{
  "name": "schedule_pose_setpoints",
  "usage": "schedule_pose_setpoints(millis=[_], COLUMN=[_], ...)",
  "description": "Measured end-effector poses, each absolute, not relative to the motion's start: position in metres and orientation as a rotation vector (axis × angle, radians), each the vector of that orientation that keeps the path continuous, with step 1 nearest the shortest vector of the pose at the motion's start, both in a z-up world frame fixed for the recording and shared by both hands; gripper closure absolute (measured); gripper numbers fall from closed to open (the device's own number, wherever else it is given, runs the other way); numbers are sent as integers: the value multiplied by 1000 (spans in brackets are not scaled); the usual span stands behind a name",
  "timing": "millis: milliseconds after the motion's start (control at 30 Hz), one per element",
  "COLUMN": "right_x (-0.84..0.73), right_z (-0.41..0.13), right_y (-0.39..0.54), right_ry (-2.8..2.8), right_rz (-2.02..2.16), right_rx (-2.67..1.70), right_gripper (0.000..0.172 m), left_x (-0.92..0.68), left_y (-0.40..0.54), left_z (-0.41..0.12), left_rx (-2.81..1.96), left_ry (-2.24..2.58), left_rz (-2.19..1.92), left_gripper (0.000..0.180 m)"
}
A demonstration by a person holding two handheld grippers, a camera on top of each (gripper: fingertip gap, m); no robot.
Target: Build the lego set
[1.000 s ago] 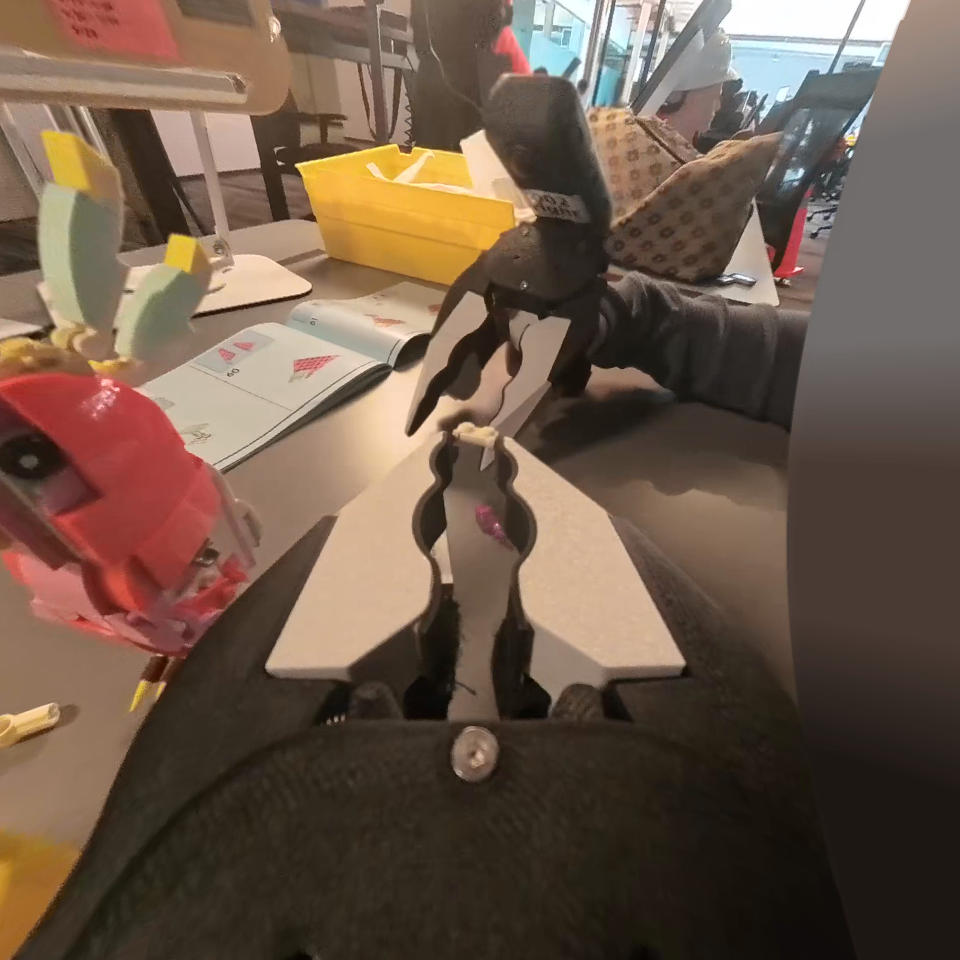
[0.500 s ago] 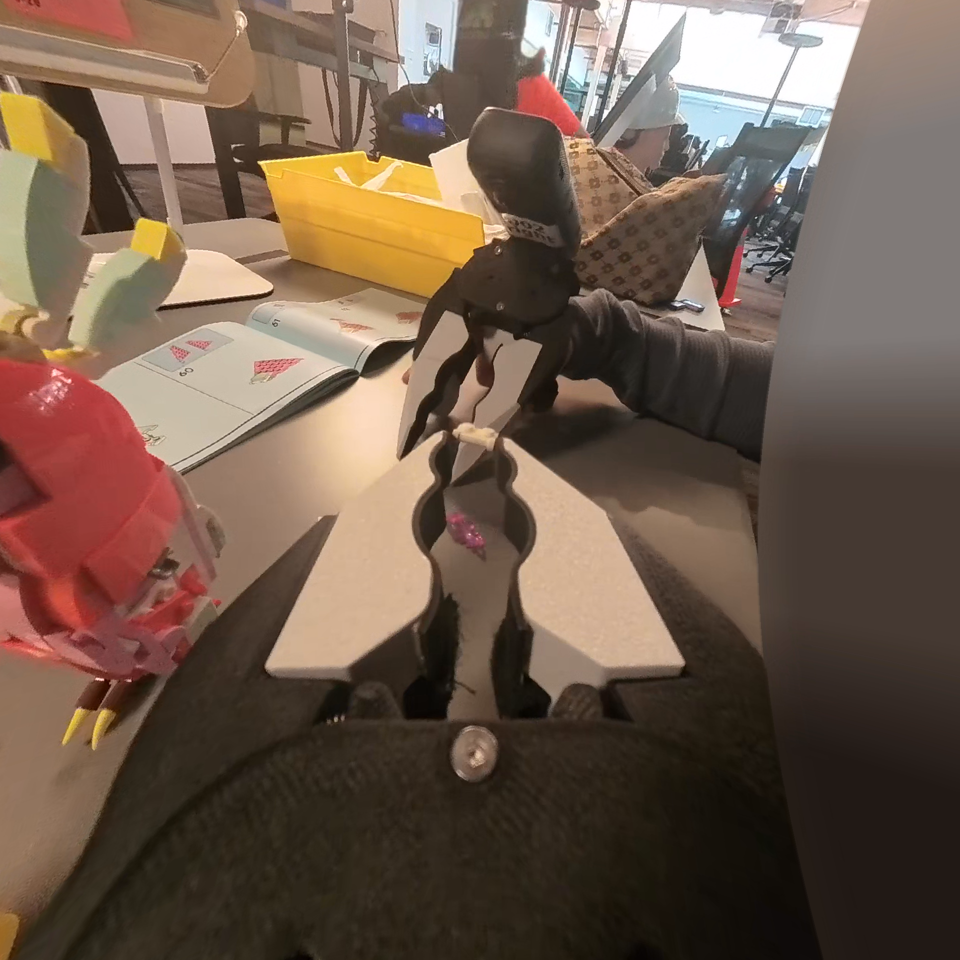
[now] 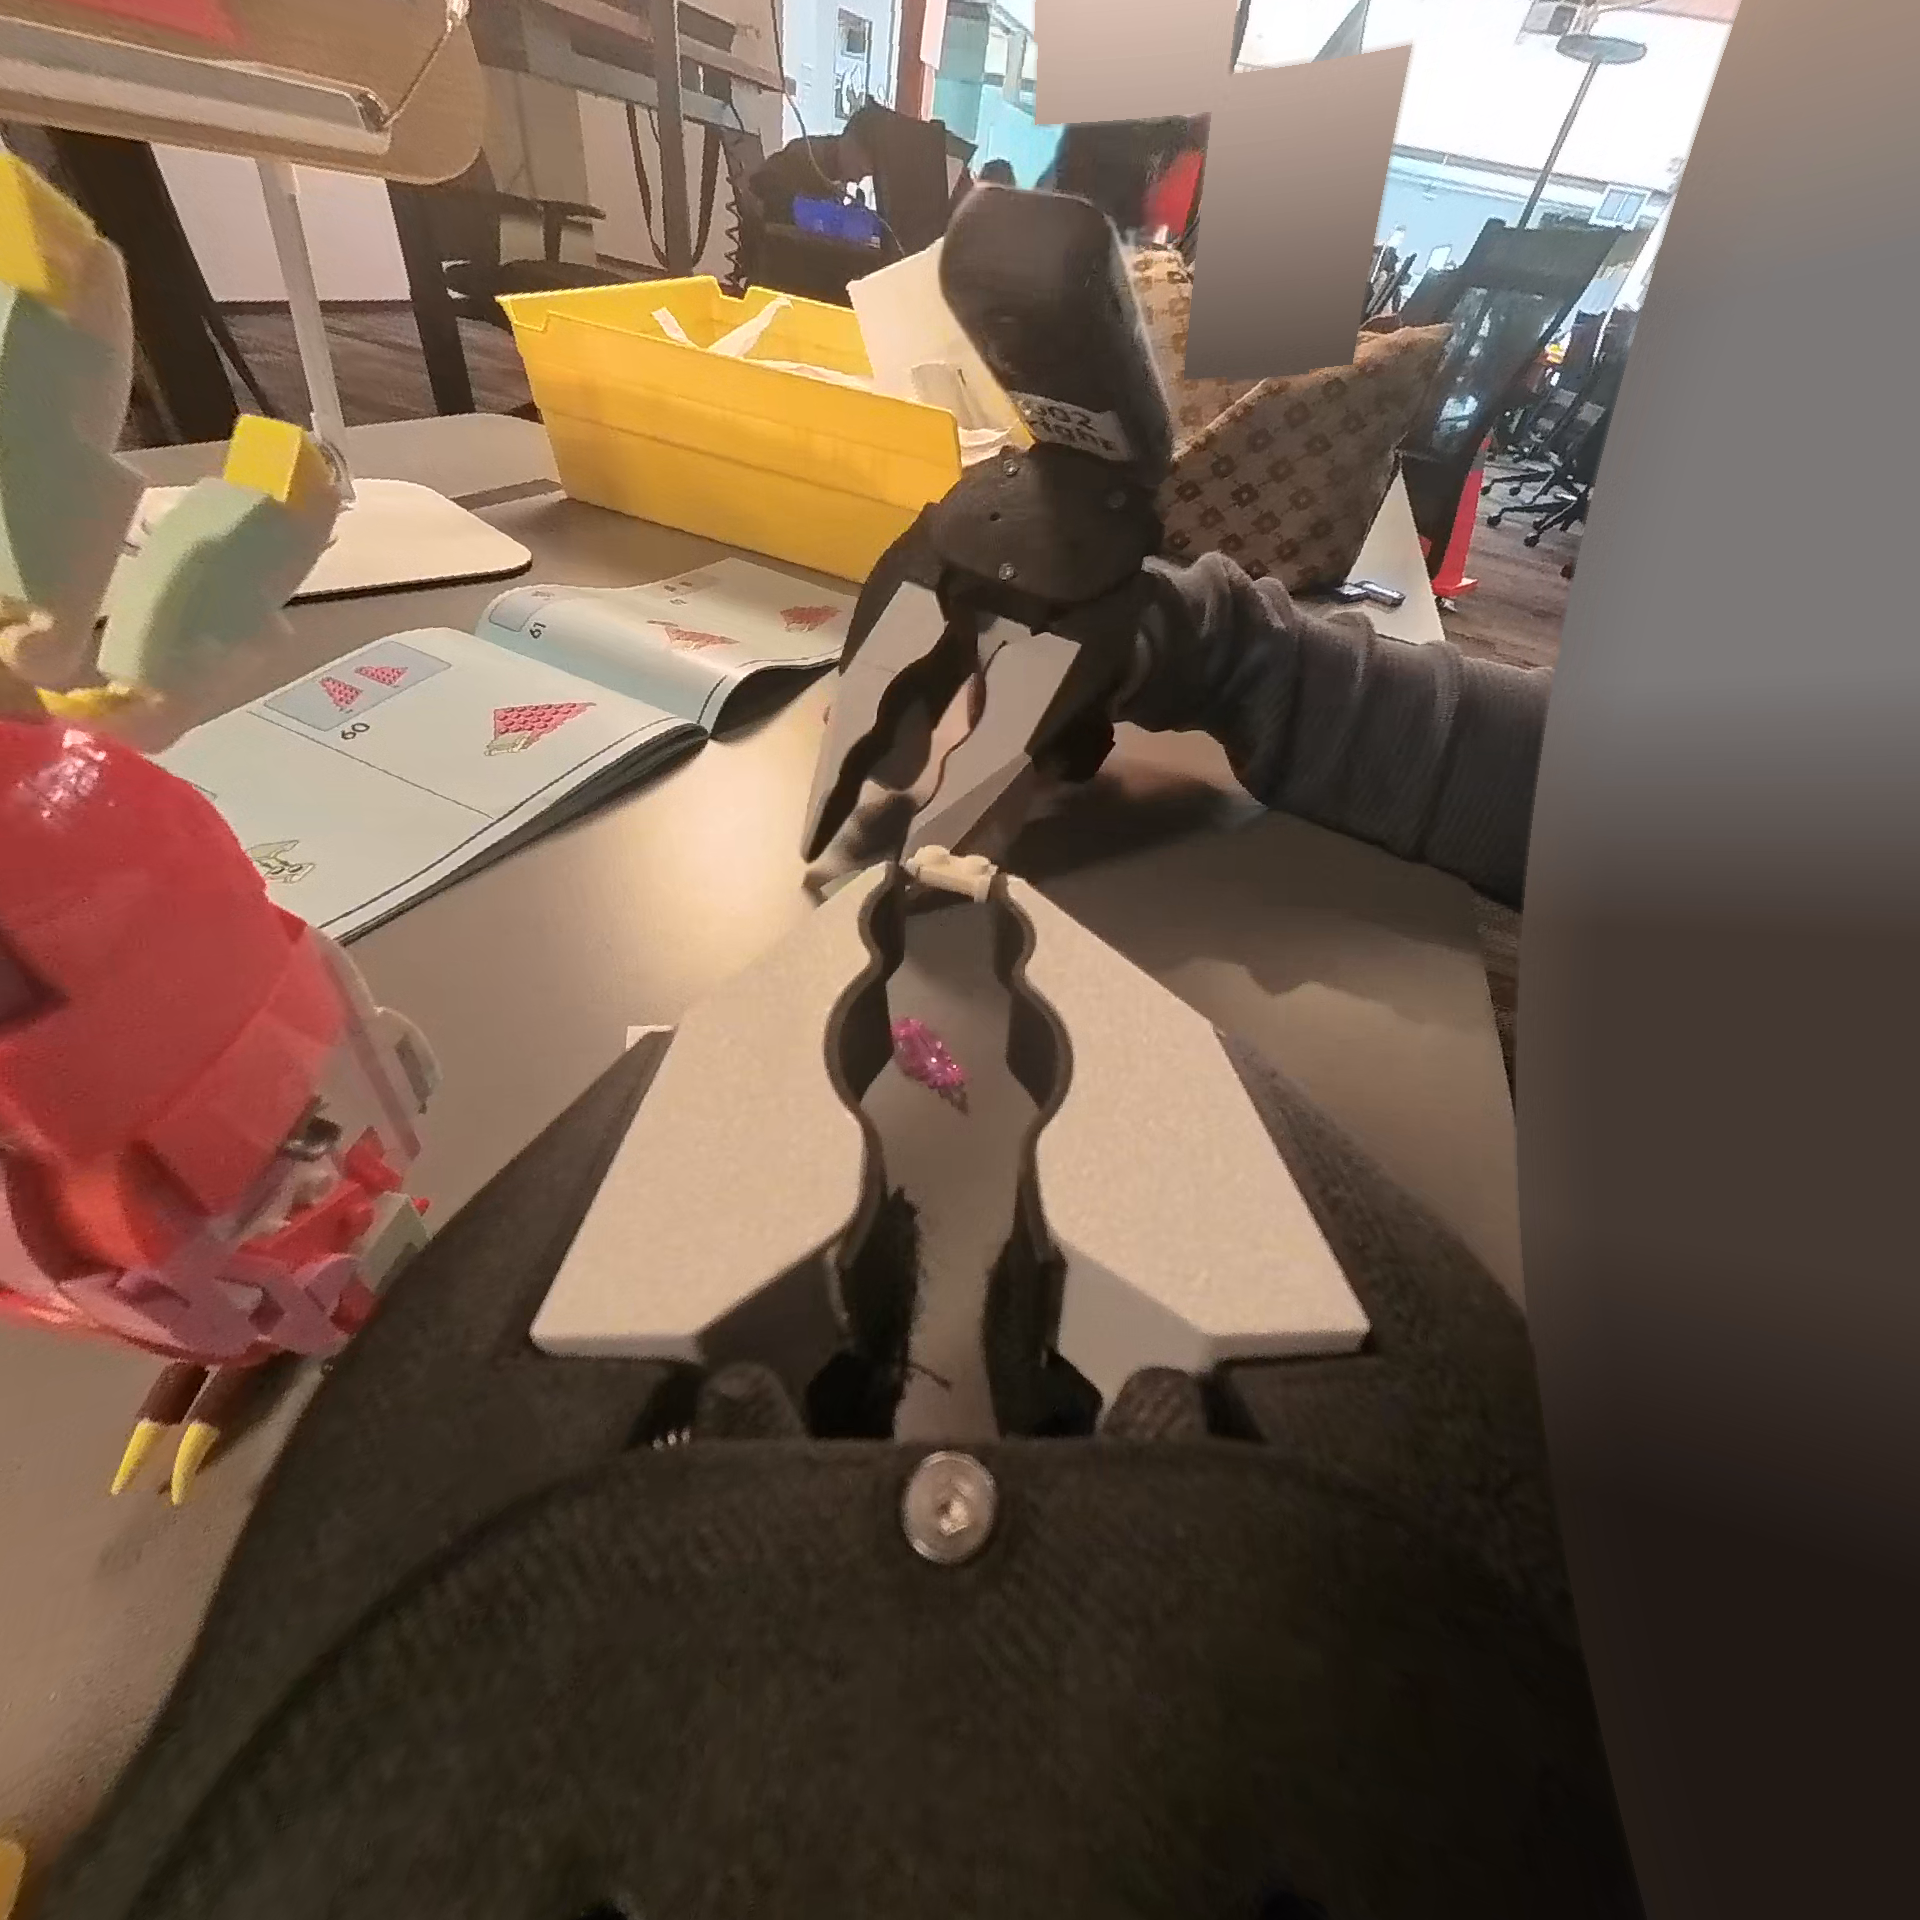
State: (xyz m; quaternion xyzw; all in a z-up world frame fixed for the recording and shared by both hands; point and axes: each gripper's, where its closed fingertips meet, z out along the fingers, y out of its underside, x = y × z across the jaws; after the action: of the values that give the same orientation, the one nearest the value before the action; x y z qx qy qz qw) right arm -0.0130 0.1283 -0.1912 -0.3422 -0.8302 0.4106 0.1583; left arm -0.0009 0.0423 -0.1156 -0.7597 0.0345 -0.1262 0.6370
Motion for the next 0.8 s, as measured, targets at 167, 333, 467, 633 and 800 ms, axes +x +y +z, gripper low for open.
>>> schedule_pose_setpoints(millis=[167,333,467,633,800], right_x=[-11,-15,-8,3,6], right_z=[-192,-192,-146,-108,-112], right_y=[126,126,83,46,41], right_ry=[-2381,-2356,-2256,-2189,-2240], right_rz=[1213,1165,1531,1645,1616], right_rx=[-1044,-1051,-863,-624,-630], right_gripper=[141,157,158,158,158], left_x=[0,1,0,1,7], left_y=[43,43,43,43,42], left_z=[-116,-118,-117,-117,-116], left_rx=[-1740,-1749,-1745,-1743,-1733], left_ry=[86,93,85,75,84], left_rz=[-285,-286,-292,-329,-399], left_gripper=[166,166,166,166,166])
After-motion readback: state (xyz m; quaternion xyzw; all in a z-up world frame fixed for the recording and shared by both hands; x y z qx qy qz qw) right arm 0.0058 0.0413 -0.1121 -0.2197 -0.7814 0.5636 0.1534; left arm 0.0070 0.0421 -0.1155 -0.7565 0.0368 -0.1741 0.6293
